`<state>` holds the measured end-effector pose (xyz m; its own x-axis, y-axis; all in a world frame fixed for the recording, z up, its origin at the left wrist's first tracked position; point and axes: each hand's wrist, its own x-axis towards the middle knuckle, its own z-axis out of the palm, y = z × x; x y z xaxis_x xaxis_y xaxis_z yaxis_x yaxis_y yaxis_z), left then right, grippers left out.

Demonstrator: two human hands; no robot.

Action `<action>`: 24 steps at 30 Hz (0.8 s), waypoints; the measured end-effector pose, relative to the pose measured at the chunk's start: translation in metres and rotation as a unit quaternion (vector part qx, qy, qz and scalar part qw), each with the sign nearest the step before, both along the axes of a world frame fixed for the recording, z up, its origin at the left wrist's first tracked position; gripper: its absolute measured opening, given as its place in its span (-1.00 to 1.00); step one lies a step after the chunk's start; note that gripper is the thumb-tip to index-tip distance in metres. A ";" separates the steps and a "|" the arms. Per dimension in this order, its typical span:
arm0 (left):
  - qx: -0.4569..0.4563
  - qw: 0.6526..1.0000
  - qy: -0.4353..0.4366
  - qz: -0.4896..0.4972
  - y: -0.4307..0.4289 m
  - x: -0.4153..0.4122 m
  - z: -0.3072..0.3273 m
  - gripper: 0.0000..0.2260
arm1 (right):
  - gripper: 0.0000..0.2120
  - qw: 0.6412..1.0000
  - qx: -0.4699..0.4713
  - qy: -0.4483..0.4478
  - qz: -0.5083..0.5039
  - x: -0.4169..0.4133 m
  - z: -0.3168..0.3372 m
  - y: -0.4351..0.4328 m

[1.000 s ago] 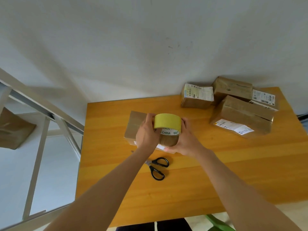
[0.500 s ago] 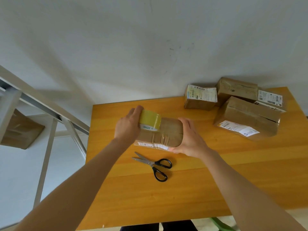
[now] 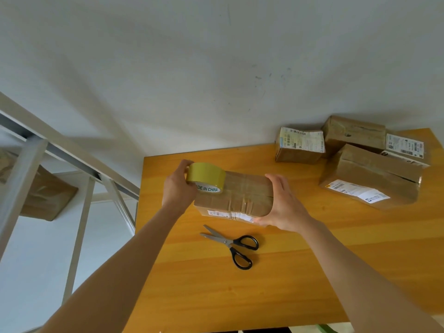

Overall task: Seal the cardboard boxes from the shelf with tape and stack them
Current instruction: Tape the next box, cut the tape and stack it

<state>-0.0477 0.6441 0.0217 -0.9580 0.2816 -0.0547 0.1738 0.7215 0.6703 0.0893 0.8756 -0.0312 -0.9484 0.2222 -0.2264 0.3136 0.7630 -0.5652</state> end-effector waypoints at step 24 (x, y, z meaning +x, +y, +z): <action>-0.340 0.920 0.151 -0.128 -0.055 -0.031 0.006 -0.55 | 0.16 1.000 -0.018 -0.020 0.003 0.002 0.010 0.001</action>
